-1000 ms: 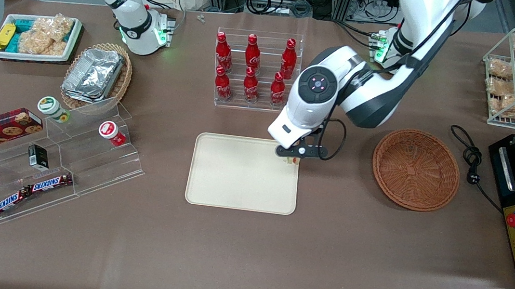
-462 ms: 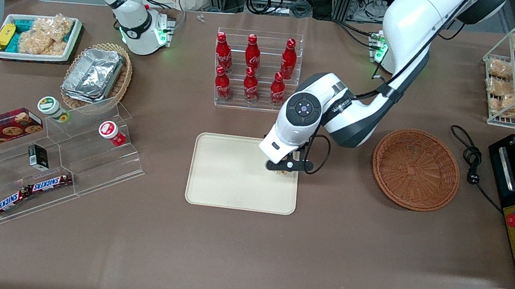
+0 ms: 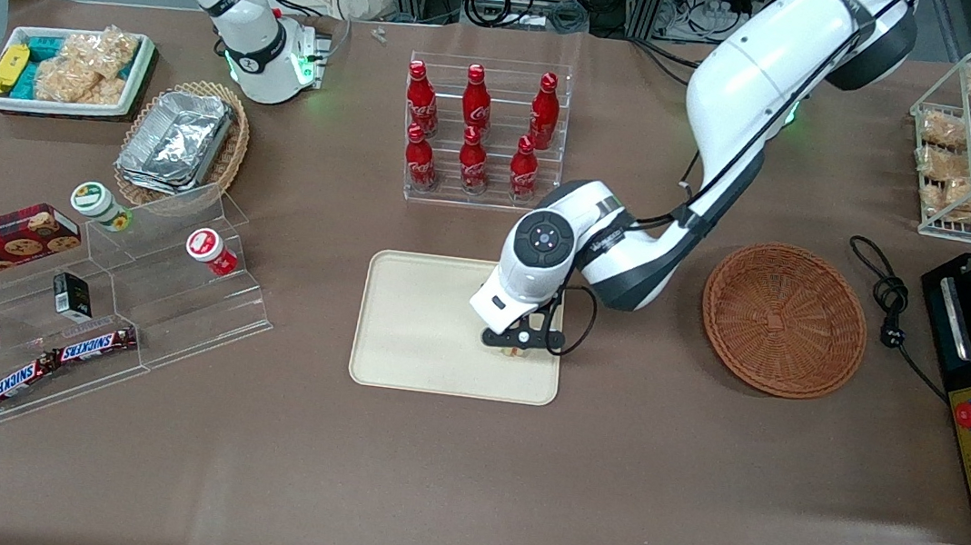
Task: Place sandwich from basket to tray
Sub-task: 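Lift the sandwich and carry it with the left gripper to the cream tray, then lower the sandwich onto the tray and open the left gripper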
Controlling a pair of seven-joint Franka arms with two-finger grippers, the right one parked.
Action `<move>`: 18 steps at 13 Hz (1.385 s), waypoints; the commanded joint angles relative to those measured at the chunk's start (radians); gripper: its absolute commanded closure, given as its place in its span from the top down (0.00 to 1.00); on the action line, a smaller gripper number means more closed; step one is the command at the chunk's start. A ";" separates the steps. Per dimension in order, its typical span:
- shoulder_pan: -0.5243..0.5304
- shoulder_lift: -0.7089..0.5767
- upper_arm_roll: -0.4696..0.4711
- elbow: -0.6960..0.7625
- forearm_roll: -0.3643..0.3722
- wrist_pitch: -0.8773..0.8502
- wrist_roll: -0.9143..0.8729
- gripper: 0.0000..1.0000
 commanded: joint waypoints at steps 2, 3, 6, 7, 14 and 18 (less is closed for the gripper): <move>-0.010 0.012 0.011 0.043 0.025 -0.013 -0.022 0.24; -0.010 0.012 0.011 0.045 0.033 -0.014 -0.019 0.73; -0.008 -0.006 0.011 0.045 0.027 -0.022 -0.024 1.00; 0.001 -0.026 0.011 0.045 0.020 -0.033 -0.038 1.00; 0.020 -0.273 0.042 0.027 0.005 -0.273 -0.059 1.00; 0.211 -0.480 0.028 -0.064 -0.157 -0.410 0.205 1.00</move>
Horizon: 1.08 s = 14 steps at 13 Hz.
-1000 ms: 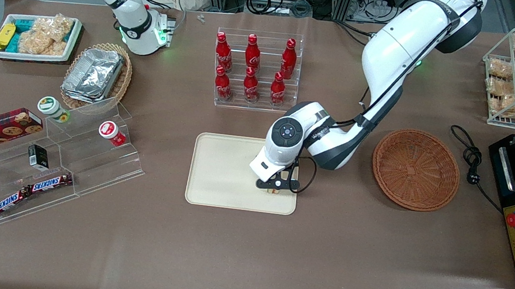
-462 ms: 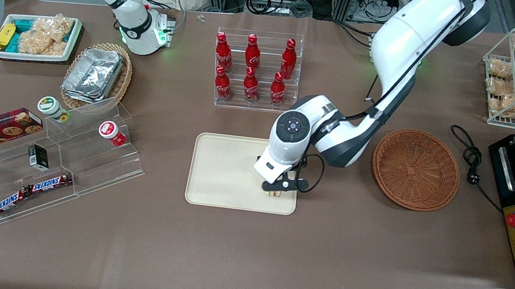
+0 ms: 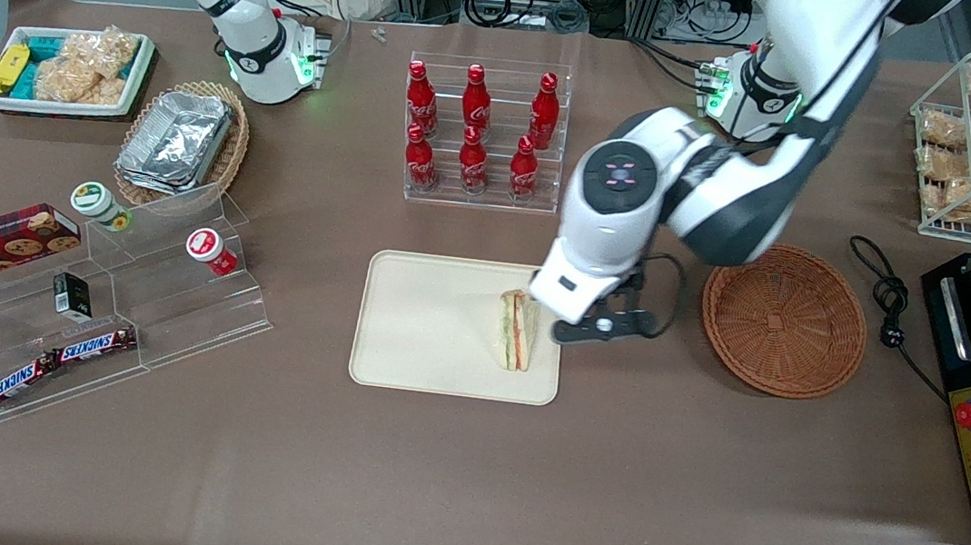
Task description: Place sandwich from basket to tray
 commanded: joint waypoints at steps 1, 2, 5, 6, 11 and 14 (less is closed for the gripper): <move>0.131 -0.179 -0.006 -0.110 -0.101 -0.051 0.183 1.00; 0.163 -0.217 -0.006 -0.114 -0.108 -0.066 0.218 1.00; 0.277 -0.286 -0.005 -0.118 -0.177 -0.123 0.347 1.00; 0.312 -0.299 -0.003 -0.119 -0.182 -0.156 0.404 1.00; 0.266 -0.409 0.275 -0.225 -0.283 -0.178 0.756 1.00; 0.260 -0.426 0.322 -0.239 -0.203 -0.213 0.912 1.00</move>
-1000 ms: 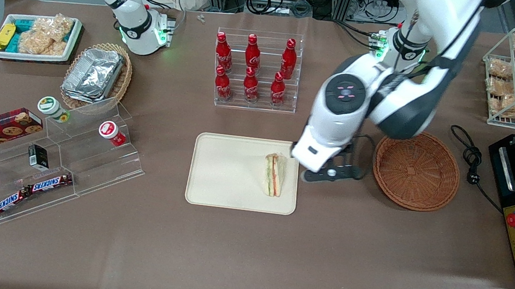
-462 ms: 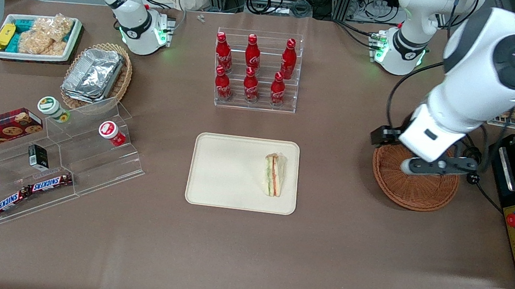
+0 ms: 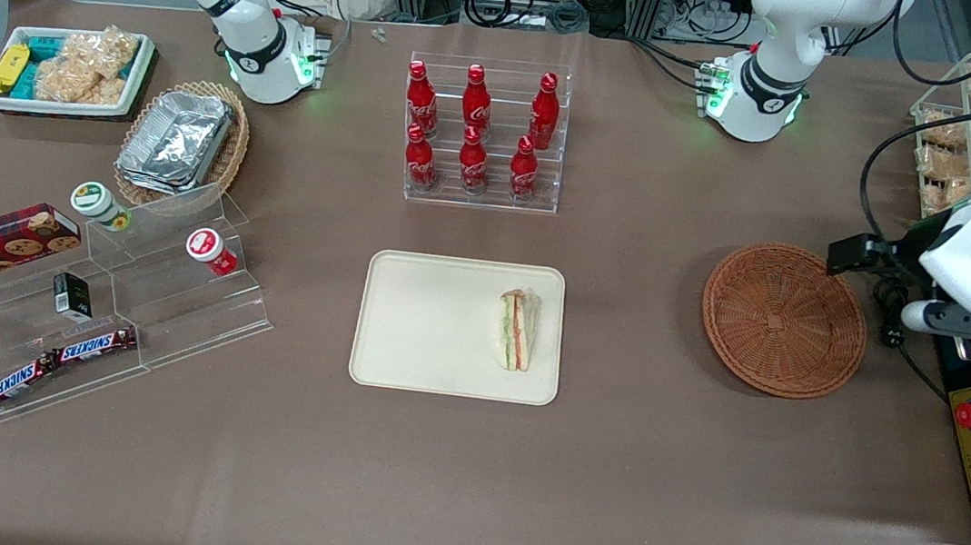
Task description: Place sandwich from basket to tray
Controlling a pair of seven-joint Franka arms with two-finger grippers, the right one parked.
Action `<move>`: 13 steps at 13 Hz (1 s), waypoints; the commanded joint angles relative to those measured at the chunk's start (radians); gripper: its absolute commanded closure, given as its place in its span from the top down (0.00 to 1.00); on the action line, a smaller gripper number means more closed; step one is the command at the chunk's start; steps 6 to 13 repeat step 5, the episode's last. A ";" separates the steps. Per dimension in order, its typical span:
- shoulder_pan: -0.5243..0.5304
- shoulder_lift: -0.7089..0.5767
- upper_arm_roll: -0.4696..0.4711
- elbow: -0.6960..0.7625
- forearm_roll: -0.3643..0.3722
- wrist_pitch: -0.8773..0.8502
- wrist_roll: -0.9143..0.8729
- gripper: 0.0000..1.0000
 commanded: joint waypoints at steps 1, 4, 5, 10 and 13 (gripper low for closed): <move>-0.024 -0.036 0.023 -0.031 0.090 -0.025 0.085 1.00; -0.029 0.011 0.014 0.039 0.101 -0.036 0.068 1.00; -0.030 0.031 0.005 0.064 0.100 -0.046 0.066 1.00; -0.030 0.031 0.005 0.064 0.100 -0.046 0.066 1.00; -0.030 0.031 0.005 0.064 0.100 -0.046 0.066 1.00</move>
